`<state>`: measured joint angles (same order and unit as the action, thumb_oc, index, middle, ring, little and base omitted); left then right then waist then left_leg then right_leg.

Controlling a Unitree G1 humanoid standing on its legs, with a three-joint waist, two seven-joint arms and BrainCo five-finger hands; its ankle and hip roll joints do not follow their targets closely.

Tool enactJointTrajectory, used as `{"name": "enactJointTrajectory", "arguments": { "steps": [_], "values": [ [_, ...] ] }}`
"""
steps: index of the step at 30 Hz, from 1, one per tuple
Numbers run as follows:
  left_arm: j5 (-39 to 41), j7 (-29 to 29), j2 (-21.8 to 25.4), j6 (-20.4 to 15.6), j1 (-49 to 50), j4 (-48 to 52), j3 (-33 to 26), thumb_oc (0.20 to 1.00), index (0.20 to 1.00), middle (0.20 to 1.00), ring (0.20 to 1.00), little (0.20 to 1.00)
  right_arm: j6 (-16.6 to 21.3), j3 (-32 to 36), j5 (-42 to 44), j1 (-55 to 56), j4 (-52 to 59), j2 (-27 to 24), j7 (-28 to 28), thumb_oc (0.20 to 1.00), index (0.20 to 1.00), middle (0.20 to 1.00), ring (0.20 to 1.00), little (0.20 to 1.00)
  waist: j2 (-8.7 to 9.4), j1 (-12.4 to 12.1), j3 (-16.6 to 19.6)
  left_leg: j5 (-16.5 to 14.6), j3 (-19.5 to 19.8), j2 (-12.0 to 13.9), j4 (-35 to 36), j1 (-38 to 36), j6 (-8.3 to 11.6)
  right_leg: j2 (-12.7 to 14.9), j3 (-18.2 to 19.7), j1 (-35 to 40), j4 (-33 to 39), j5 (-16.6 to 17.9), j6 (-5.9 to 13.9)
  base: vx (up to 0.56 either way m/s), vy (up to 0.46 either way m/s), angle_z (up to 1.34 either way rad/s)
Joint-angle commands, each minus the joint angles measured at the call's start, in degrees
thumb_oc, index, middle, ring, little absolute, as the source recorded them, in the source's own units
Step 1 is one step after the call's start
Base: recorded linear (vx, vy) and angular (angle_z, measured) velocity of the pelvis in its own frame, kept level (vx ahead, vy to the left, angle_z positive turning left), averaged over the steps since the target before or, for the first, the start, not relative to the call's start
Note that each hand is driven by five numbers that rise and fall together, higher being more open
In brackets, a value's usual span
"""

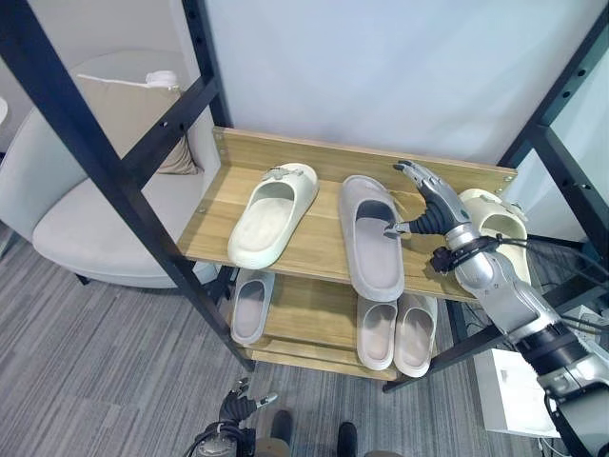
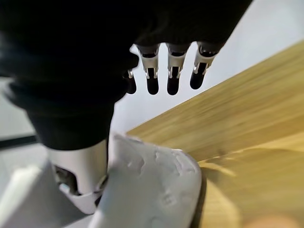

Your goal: Arrange the slippers neatly on the shoe rack.

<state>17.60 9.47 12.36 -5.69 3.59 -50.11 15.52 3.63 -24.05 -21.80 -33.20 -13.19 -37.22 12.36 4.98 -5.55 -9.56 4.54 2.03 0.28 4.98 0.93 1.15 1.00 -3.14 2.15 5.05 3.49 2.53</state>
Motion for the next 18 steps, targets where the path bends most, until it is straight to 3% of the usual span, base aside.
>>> {"name": "enactJointTrajectory", "arguments": {
  "steps": [1, 6, 7, 8, 9, 10, 18],
  "values": [
    [1.60, 0.55, 2.33, -2.67, -4.12, -0.74, 1.07, 1.000, 1.000, 1.000, 1.000, 1.000, -0.50, -1.84, -2.09, -8.18, -3.22, -2.11, 2.69, 1.000, 1.000, 1.000, 1.000, 1.000, 2.85, -3.73, -2.33, -4.94, 1.31, -0.25, -0.69, -1.98, -0.12, 4.60, -0.80, 5.34, -0.25, -6.96, 4.45, -0.06, -0.003, 0.18],
    [2.57, 1.31, 2.84, -3.50, -5.87, -0.56, 1.19, 1.000, 1.000, 1.000, 1.000, 1.000, -1.42, -4.67, -2.87, -12.39, -7.19, -0.60, 3.42, 1.000, 1.000, 1.000, 1.000, 1.000, 3.14, -5.08, -3.77, -4.44, 2.70, -0.49, -1.37, 0.34, -0.05, 4.70, -1.91, 4.16, -0.26, -6.65, 4.34, -0.04, -0.004, 0.09],
    [2.39, 1.38, 2.64, -3.55, -6.12, -1.17, 1.20, 1.000, 1.000, 1.000, 1.000, 1.000, -1.34, -5.13, -2.95, -12.95, -7.93, -0.22, 3.33, 0.922, 0.922, 0.922, 0.922, 0.922, 3.19, -5.13, -3.83, -4.40, 2.95, -0.52, -1.50, 0.66, -0.04, 4.72, -2.08, 4.02, -0.24, -6.64, 4.33, 0.00, 0.008, 0.17],
    [2.46, 1.54, 2.51, -3.68, -6.48, -1.71, 1.40, 1.000, 1.000, 1.000, 1.000, 1.000, -1.29, -5.64, -2.94, -13.00, -8.86, 0.54, 3.30, 0.539, 0.539, 0.539, 0.539, 0.539, 3.25, -5.30, -4.01, -4.40, 3.24, -0.59, -1.74, 0.92, -0.02, 4.77, -2.26, 4.03, -0.24, -6.65, 4.31, 0.00, 0.011, 0.10],
    [2.64, 1.58, 2.43, -3.74, -6.75, -1.29, 1.51, 1.000, 1.000, 1.000, 1.000, 1.000, -1.34, -6.53, -3.64, -12.98, -9.13, 0.73, 3.16, 0.338, 0.338, 0.338, 0.338, 0.338, 3.23, -5.53, -4.22, -4.35, 3.53, -0.68, -1.86, 1.34, 0.02, 4.81, -2.74, 3.99, -0.27, -6.78, 4.27, 0.00, 0.013, 0.04],
    [2.58, 1.49, 2.39, -3.80, -6.83, -1.35, 1.61, 1.000, 1.000, 1.000, 1.000, 1.000, -1.23, -6.70, -3.64, -12.73, -9.35, 0.91, 2.96, 0.200, 0.200, 0.200, 0.200, 0.200, 3.19, -5.55, -4.29, -4.31, 3.78, -0.76, -1.89, 1.49, 0.03, 4.82, -2.95, 3.96, -0.28, -6.84, 4.29, 0.00, 0.016, 0.05],
    [2.18, 1.43, 2.11, -4.32, -7.03, -1.48, 2.15, 1.000, 1.000, 1.000, 1.000, 1.000, -0.25, -8.08, -4.58, -10.70, -11.83, 1.46, 3.05, 0.200, 0.200, 0.200, 0.200, 0.200, 2.73, -5.52, -4.65, -4.16, 4.43, -0.93, -1.98, 1.93, 0.11, 5.01, -3.43, 3.66, -0.41, -6.99, 4.19, -0.01, 0.008, 0.07]
  ]
}}
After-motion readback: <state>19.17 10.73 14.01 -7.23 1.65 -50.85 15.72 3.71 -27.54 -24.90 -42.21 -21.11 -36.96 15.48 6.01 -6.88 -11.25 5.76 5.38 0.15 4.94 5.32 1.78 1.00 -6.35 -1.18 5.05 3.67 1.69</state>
